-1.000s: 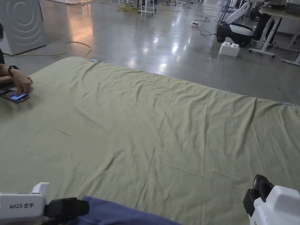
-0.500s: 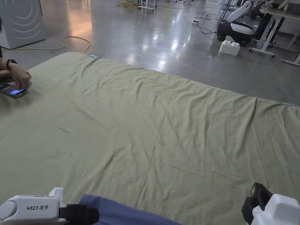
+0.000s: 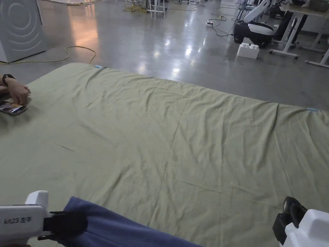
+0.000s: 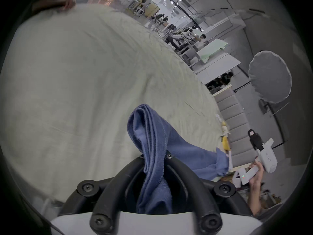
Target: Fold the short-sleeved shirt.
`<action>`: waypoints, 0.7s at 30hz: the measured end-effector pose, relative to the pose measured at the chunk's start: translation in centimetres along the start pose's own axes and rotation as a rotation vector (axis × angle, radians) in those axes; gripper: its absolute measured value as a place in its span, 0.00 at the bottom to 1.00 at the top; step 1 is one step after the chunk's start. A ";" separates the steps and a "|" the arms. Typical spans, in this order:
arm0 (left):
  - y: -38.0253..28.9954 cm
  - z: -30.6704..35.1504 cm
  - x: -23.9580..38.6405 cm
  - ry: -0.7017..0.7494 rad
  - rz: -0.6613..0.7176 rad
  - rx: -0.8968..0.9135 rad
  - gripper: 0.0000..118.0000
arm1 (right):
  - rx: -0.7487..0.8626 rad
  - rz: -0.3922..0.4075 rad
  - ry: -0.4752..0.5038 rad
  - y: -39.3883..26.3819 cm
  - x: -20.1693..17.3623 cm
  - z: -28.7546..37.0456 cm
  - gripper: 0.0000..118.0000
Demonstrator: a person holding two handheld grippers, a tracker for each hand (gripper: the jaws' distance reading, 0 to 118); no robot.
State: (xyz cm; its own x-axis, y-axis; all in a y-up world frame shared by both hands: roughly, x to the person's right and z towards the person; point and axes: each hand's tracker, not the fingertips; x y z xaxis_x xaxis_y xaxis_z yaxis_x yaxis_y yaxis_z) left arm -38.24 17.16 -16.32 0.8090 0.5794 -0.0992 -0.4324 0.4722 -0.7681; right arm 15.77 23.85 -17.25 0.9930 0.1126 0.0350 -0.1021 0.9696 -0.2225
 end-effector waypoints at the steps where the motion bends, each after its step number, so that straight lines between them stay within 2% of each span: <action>1: 0.3 0.7 0.3 0.033 -0.020 0.011 0.08 | 0.002 -0.001 0.000 0.0 0.2 0.0 0.03; 5: 0.2 2.2 2.8 0.170 -0.084 0.013 0.08 | 0.006 -0.006 0.004 -0.1 0.5 -0.2 0.03; 7: -0.6 2.5 5.0 0.173 -0.120 0.013 0.08 | 0.006 -0.009 0.007 -0.2 0.6 -0.4 0.03; 13: -2.6 1.4 10.4 0.029 -0.070 0.023 0.08 | 0.002 -0.035 0.017 -0.7 1.0 -0.2 0.03; 18: -4.6 -2.3 14.4 -0.083 -0.074 -0.038 0.08 | -0.004 -0.050 0.018 -1.2 1.7 0.1 0.03; 21: -6.1 -5.5 17.0 -0.090 -0.089 -0.084 0.08 | -0.008 -0.057 0.009 -1.6 2.3 0.4 0.03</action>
State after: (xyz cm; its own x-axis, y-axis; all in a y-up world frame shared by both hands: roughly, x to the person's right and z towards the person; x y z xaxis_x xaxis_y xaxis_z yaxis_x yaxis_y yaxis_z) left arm -19.64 20.48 -16.85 0.8020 0.5967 0.0254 -0.3230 0.4691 -0.8220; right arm 18.18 22.65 -16.46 0.9977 0.0549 0.0388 -0.0447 0.9725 -0.2287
